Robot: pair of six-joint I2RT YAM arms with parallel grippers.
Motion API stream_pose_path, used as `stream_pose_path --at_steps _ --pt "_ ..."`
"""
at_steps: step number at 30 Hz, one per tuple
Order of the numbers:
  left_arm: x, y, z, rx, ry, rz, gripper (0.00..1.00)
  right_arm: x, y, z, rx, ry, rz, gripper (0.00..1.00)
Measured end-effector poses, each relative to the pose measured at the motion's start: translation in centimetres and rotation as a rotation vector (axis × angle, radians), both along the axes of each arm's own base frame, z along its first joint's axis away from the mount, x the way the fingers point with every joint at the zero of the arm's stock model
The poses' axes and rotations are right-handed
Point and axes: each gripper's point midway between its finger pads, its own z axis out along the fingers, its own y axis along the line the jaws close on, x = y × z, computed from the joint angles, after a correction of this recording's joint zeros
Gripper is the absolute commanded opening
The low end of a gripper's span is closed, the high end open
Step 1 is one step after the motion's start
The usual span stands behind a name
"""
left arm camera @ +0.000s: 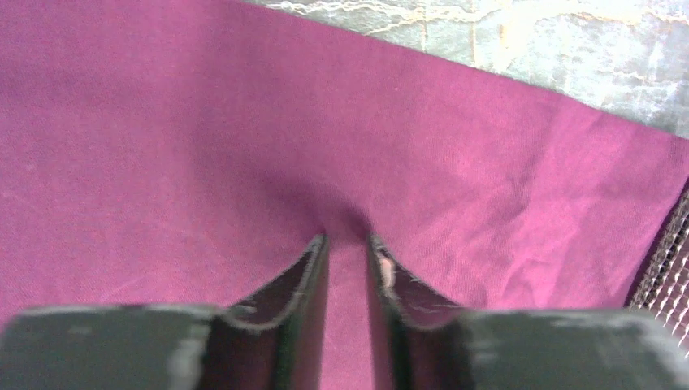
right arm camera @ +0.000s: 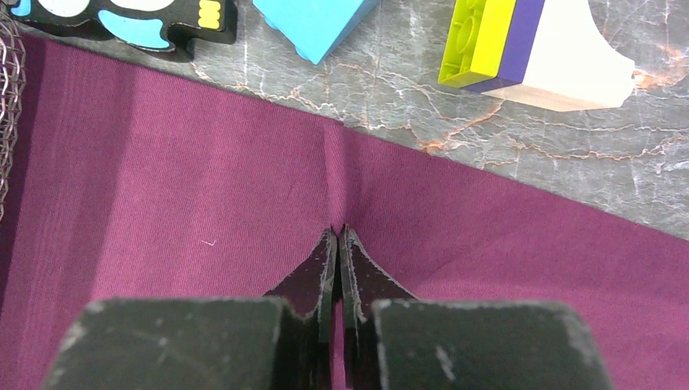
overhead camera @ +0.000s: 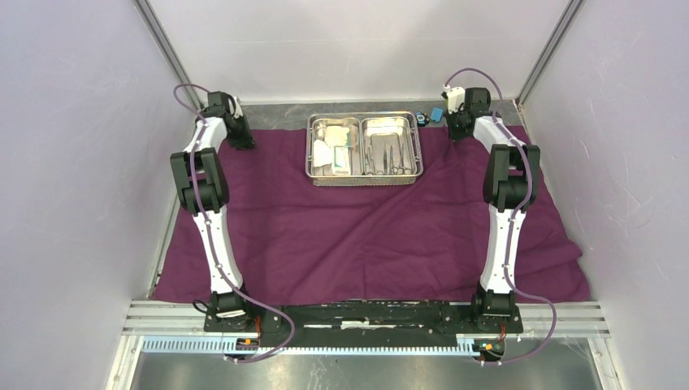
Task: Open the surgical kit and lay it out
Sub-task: Smooth out the surgical kit at the center of the board.
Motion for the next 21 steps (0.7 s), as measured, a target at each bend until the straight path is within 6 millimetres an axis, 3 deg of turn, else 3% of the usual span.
stream_pose_path --at_steps 3,6,14,21 --pt "0.1 -0.4 0.1 -0.022 -0.006 -0.007 0.57 -0.1 0.0 0.0 -0.001 -0.001 0.001 0.05" --pt "0.3 -1.0 0.4 -0.041 -0.022 -0.018 0.67 -0.1 0.0 0.0 -0.002 -0.001 0.002 0.05" --pt "-0.7 -2.5 0.8 0.023 -0.042 -0.024 0.81 -0.2 0.0 0.0 -0.006 -0.001 0.007 0.05" --pt "-0.8 -5.1 0.6 0.103 -0.038 -0.062 0.86 -0.2 0.0 0.0 -0.008 -0.002 0.009 0.05"
